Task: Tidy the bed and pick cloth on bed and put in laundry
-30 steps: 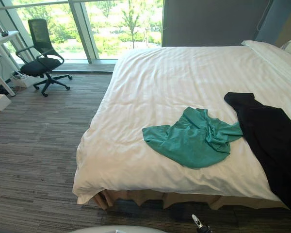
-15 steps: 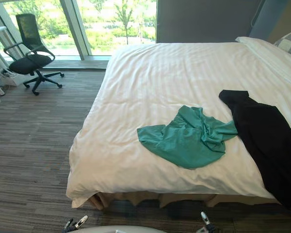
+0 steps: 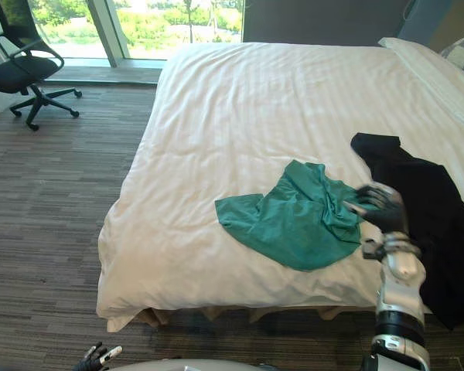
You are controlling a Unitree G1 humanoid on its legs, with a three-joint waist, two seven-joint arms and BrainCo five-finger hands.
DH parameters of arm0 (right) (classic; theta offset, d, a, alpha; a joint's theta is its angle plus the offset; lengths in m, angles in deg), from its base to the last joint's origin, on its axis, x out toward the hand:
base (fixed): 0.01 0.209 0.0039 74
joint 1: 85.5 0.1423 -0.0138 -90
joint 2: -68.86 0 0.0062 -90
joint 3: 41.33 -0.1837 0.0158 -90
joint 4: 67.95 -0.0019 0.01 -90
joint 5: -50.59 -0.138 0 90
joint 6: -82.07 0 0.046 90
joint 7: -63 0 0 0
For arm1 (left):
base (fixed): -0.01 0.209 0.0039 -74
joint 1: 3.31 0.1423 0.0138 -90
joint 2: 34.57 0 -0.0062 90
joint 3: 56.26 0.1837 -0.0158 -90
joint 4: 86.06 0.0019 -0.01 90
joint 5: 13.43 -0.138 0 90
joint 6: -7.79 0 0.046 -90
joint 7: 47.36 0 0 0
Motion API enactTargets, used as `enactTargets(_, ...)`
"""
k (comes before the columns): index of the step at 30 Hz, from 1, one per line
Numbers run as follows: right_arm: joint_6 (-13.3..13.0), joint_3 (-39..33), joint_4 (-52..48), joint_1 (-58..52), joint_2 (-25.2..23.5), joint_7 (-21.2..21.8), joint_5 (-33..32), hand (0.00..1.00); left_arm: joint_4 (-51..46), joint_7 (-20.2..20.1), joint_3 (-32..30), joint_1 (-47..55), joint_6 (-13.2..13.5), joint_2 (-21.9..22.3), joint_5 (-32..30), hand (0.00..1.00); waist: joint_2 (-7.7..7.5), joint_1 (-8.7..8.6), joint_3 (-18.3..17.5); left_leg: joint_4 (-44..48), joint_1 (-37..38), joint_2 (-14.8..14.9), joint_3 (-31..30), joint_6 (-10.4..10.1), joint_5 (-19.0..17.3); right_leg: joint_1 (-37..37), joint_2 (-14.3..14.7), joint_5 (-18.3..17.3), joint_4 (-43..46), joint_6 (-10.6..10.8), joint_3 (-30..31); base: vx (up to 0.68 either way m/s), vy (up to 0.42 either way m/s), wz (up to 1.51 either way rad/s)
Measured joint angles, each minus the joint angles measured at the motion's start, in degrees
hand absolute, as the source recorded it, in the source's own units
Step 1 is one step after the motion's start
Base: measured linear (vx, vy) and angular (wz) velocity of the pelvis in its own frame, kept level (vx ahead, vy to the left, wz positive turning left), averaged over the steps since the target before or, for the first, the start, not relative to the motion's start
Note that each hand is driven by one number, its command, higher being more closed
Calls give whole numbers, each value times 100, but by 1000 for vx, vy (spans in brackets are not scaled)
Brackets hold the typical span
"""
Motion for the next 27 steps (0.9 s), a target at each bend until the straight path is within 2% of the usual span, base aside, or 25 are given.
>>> enactTargets(1, 12, 112, -71, 9, -5, 84, -16, 100, 0, -4, 7, 5, 3, 1, -14, 0, -2, 5, 1, 0, -1, 8, -10, 0, 0, 5, 1, 2, 1, 0, 0, 43, -83, 19)
enactTargets(3, 207, 868, -294, 220, -167, 577, -105, 100, 0, -12, 65, 27, 6, 21, -50, 0, -10, 59, 10, 2, 1, 73, -133, 0, 1, 57, 19, 5, 5, 4, -36, 48, -88, 19)
enactTargets(4, 268, 1008, -293, 264, -241, 650, -167, 100, -2, -15, 88, 21, 10, 22, -60, 0, -6, 93, 12, 6, 1, 73, -149, 0, 1, 74, 22, 5, 8, 5, -55, 67, -114, 19)
enactTargets(6, 617, 1586, -266, 526, -573, 868, -433, 100, -2, -18, 101, 13, 19, 22, -89, 0, -28, 178, 55, 209, -67, 82, -211, 0, 1, 111, 1, 38, 72, 56, -105, 53, -79, 14)
enactTargets(7, 709, 1743, -264, 624, -646, 883, -470, 100, -1, -19, 100, 14, 21, 21, -89, 0, -18, 213, 65, 291, -127, 87, -271, 0, 1, 144, -2, 68, 81, 60, -131, 59, -87, 25)
enactTargets(9, 1072, 2215, -232, 1021, -900, 990, -801, 100, -8, -47, 94, 5, 31, 11, -88, 0, 16, 283, 179, 524, -179, 132, -476, 0, 1, 229, -4, 134, 207, 35, -175, 75, -90, 32)
enactTargets(11, 1283, 2427, -180, 1266, -1084, 998, -986, 100, -8, -150, 59, 5, 34, -16, -87, 0, 14, 355, 240, 647, -186, 147, -606, 0, 1, 290, -26, 134, 334, 35, -207, 59, -48, 41)
enactTargets(12, 1424, 2547, -156, 1446, -1178, 964, -1113, 100, 0, -182, 50, -23, 39, -19, -84, 0, 40, 455, 328, 704, -191, 180, -694, 6, -4, 292, -27, 124, 493, 31, -295, 58, -46, 44)
enactTargets(13, 1465, 2629, -144, 1569, -1202, 936, -1169, 100, -2, -213, 49, -51, 40, -22, -78, 0, 49, 490, 403, 779, -216, 197, -764, 40, -25, 270, -29, 98, 614, -8, -349, 42, -56, 45)
enactTargets(14, 1531, 2787, -66, 1870, -1269, 877, -1289, 100, 2, -249, 53, -115, 38, -48, -71, 0, 3, 513, 564, 1022, -406, 206, -888, 94, -63, 137, -76, -39, 934, -128, -427, 15, -55, 42)
enactTargets(15, 1565, 2852, -13, 2031, -1305, 827, -1356, 100, 2, -260, 55, -159, 37, -67, -43, 0, -33, 524, 634, 1157, -544, 204, -952, 109, -73, 21, -135, -128, 1142, -142, -471, 2, -72, 53)
enactTargets(16, 1607, 2875, 34, 2328, -1362, 736, -1439, 100, -2, -268, 57, -305, 36, -96, 28, 0, -56, 614, 862, 1378, -754, 212, -1080, 144, -96, -186, -228, -272, 1525, -181, -493, -11, -80, 44)
enactTargets(18, 1612, 2893, 142, 2911, -1415, 609, -1559, 100, -7, -279, 65, -572, 62, -138, 193, 0, 85, 685, 1415, 1707, -1086, 334, -1282, 211, -143, -717, -350, -590, 2428, -168, -471, -70, -97, 37)
enactTargets(19, 1611, 2903, 208, 3244, -1434, 538, -1559, 100, -4, -288, 60, -755, 148, -227, 278, 0, -5, 779, 1651, 1893, -1344, 325, -1373, 212, -145, -1009, -401, -810, 2350, -147, -473, -128, -94, 22)
enactTargets(20, 1610, 2908, 223, 3406, -1431, 497, -1562, 100, -8, -320, 59, -869, 185, -279, 349, 0, -20, 810, 1809, 2047, -1497, 303, -1399, 183, -167, -1101, -416, -849, 2292, -178, -491, -145, -118, 26)
enactTargets(22, 1604, 3027, 283, 3840, -1435, 367, -1601, 100, -173, -423, 43, -1072, 310, -283, 531, 0, 197, 782, 2281, 2549, -2060, 450, -1561, 123, -287, -1266, -257, -1000, 2310, -192, -630, -127, -126, 15)
enactTargets(25, 1603, 3141, 385, 3859, -1422, 319, -1609, 100, -119, -553, -7, -1165, 385, -319, 733, 0, 240, 788, 2328, 2722, -2521, 544, -1730, 125, -286, -1814, -259, -1078, 2731, -237, -636, -99, -79, -1)
enactTargets(27, 1604, 3129, 455, 3859, -1320, 165, -1615, 100, -100, -727, -12, -1452, 400, -335, 932, 0, 253, 830, 2340, 2993, -2886, 499, -1761, 122, -288, -2257, -473, -1263, 3355, -305, -632, -72, -66, 24)
